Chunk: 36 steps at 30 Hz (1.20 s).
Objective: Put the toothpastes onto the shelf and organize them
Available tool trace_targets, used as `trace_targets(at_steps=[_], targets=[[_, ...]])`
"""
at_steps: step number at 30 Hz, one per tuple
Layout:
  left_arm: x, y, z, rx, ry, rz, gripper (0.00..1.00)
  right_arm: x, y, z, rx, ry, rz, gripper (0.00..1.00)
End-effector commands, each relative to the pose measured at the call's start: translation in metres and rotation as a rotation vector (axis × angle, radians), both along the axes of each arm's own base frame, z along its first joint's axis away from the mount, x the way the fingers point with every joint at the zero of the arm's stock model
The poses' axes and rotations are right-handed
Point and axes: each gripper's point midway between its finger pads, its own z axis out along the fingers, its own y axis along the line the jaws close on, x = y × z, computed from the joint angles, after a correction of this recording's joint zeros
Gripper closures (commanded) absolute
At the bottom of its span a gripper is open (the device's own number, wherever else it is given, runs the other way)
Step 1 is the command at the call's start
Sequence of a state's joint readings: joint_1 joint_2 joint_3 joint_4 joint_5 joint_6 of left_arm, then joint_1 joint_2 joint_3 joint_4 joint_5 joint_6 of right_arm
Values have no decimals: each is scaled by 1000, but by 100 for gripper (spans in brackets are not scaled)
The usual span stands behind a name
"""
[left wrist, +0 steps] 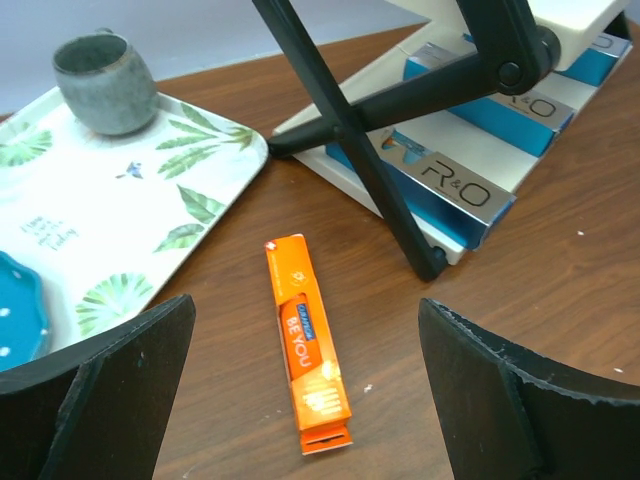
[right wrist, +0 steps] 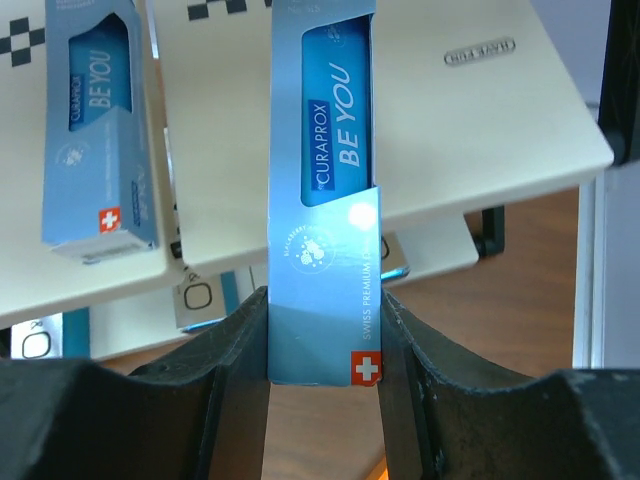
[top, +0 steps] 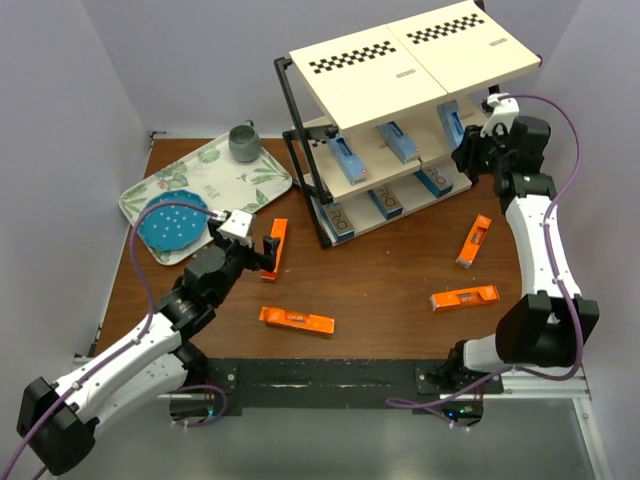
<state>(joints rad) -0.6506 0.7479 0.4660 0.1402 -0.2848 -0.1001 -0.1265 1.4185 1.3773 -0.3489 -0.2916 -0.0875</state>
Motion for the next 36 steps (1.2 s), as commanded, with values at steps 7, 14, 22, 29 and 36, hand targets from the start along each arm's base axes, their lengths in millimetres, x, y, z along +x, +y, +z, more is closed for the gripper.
trace_targets(at_steps=[7,14,22,29,36], targets=[[6,19,29,-4,-133,81,2,51,5,40,-60,-202,155,60],[11,19,19,27,-111,96,2,76,0,22,-78,-175,162,57],[13,23,16,44,-103,121,1,85,-7,13,-112,-148,154,41],[14,22,10,50,-87,119,1,72,-11,17,-87,-172,125,34],[15,20,7,55,-78,114,1,58,-7,10,-31,-174,139,38]])
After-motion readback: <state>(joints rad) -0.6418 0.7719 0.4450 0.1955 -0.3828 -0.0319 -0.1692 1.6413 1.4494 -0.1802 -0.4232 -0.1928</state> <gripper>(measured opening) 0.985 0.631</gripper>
